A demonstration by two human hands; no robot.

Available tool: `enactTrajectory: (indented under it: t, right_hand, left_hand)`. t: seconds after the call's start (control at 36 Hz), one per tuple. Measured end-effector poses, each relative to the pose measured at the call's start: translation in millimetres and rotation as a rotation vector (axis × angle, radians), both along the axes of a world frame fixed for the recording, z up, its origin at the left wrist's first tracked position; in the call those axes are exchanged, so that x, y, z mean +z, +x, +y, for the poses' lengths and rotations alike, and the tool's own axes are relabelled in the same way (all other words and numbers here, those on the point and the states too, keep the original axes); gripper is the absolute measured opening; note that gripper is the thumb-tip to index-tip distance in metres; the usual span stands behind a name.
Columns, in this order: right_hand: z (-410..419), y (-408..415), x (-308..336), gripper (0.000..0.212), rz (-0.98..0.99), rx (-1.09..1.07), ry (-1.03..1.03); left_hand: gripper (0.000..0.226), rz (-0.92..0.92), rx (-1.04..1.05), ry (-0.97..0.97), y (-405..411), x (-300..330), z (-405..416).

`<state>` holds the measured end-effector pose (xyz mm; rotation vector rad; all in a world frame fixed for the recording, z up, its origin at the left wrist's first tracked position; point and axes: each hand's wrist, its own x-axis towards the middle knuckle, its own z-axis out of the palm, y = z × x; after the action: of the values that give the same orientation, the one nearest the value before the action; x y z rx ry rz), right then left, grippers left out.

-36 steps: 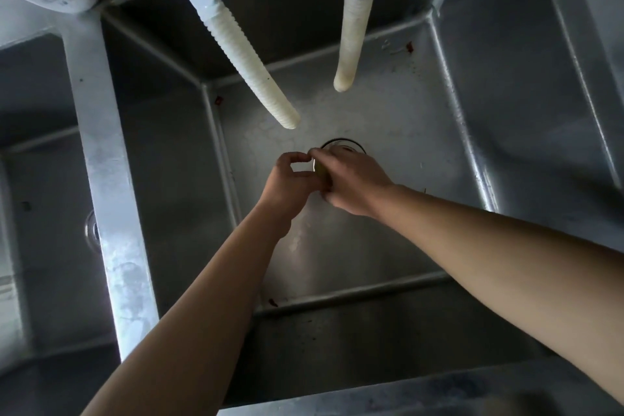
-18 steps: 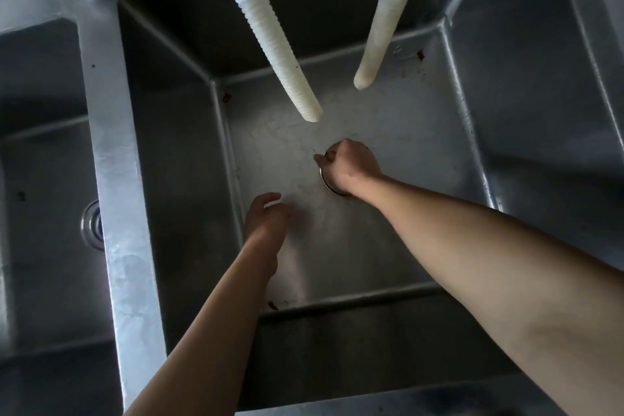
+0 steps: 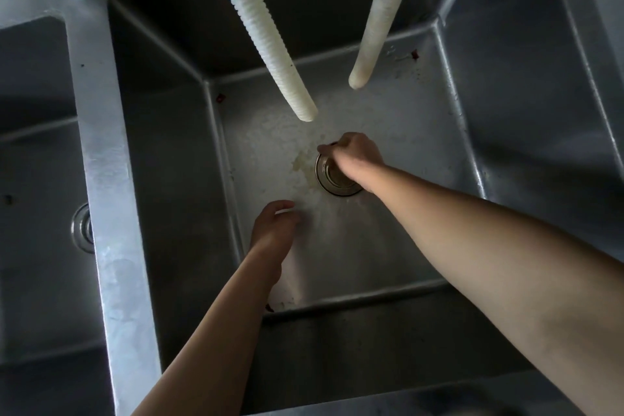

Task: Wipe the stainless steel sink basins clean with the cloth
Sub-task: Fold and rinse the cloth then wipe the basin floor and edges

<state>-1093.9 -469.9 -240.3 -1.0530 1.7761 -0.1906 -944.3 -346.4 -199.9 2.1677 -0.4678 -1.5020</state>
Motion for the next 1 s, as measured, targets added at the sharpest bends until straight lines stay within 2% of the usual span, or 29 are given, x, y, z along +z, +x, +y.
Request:
enactTrajectory:
  t: [0.08,0.14,0.19,0.25,0.36,0.53,0.67,0.78,0.89,1.0]
  right_hand:
    - [13,-13,10,0.024,-0.179,-0.073,0.141]
    - [24,-25,16,0.014,-0.357,-0.134,0.310]
    - [35,-37,23,0.029,-0.532,-0.174,0.465]
    - [44,-51,25,0.027,-0.636,-0.164,0.550]
    - [50,-78,30,0.043,-0.687,-0.126,0.543]
    - [47,-101,38,0.049,-0.550,-0.085,0.421]
    - [22,-111,25,0.036,0.034,-0.088,-0.081]
    - [-7,-126,12,0.056,0.410,-0.054,-0.287]
    - [-20,-132,-4,0.054,0.480,0.096,-0.296]
    - [-8,-110,-21,0.048,0.458,0.194,-0.273]
  left_hand:
    - [0.023,0.088,-0.043,-0.007,-10,5,-4]
    - [0.027,0.180,-0.085,-0.021,-21,9,-8]
    - [0.033,0.273,-0.115,-0.033,-33,12,-11]
    - [0.044,0.313,-0.140,-0.045,-44,14,-15]
    - [0.055,0.262,-0.204,-0.055,-55,15,-20]
    - [0.046,0.363,-0.184,-0.012,-62,14,-35]
    - [0.036,0.205,-0.128,-0.021,-64,0,-47]
    - [0.026,0.023,-0.160,-0.002,-53,-16,-44]
    - [0.028,-0.073,-0.227,-0.049,-30,-31,-23]
    - [0.031,-0.094,-0.208,0.018,-12,-46,0]
